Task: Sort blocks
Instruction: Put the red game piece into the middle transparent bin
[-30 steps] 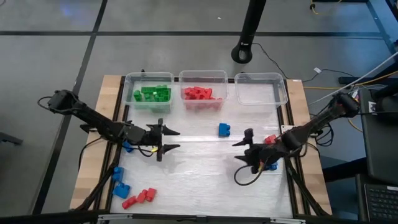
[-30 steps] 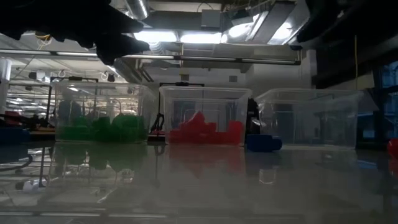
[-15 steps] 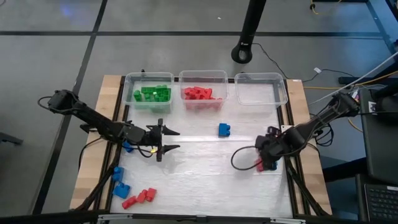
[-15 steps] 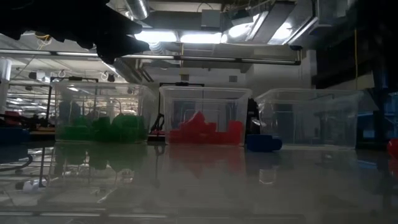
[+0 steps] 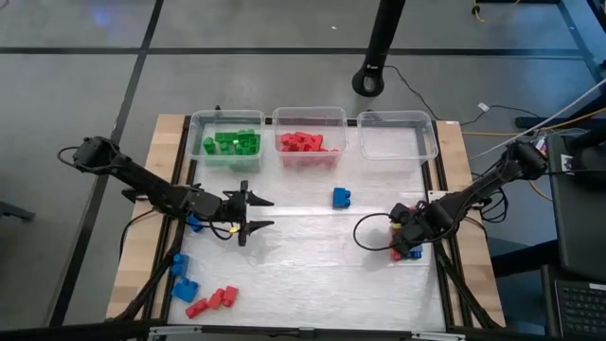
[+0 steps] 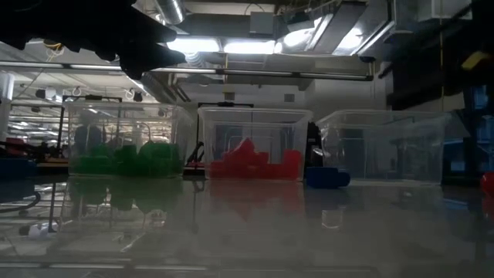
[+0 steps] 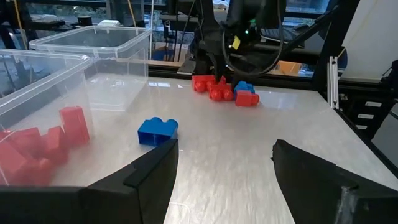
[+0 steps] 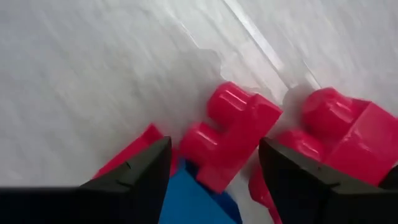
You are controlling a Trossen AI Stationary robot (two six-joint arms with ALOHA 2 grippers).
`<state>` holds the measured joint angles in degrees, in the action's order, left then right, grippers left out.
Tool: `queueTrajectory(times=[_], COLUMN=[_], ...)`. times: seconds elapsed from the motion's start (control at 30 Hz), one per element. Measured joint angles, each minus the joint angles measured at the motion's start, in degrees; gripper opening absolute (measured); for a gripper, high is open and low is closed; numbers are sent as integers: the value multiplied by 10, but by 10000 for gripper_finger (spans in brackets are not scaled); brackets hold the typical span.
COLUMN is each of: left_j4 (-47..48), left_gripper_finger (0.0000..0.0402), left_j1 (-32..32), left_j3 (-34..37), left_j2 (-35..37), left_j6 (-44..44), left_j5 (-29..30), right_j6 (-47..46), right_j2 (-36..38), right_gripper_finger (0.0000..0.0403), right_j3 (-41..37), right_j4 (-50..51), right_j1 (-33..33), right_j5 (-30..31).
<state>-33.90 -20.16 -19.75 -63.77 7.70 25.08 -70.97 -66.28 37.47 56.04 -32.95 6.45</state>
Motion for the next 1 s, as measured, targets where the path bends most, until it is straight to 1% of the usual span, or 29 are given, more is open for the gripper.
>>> queueTrajectory(times=[0.17,0.3,0.53,0.63,0.8,0.93,1.0], left_j4=[0,0,0,0,0,0,0], left_gripper_finger=[245,245,245,245,245,245,245], left_j1=[0,0,0,0,0,1,1], left_j3=[0,0,0,0,0,0,0], left_j2=[0,0,0,0,0,0,0], left_j6=[3,7,7,8,8,7,7], left_j5=[0,0,0,0,0,0,0], right_j6=[-28,-29,-27,-20,10,38,54], right_j2=[0,0,0,1,1,0,-1], right_gripper_finger=[241,241,239,220,168,168,168], right_j3=[-38,-67,-109,-112,-113,-109,-100], right_j4=[-44,-106,-128,-128,-129,-127,-125], right_j1=[0,0,0,0,-1,-1,0], right_j5=[0,9,29,39,52,56,68])
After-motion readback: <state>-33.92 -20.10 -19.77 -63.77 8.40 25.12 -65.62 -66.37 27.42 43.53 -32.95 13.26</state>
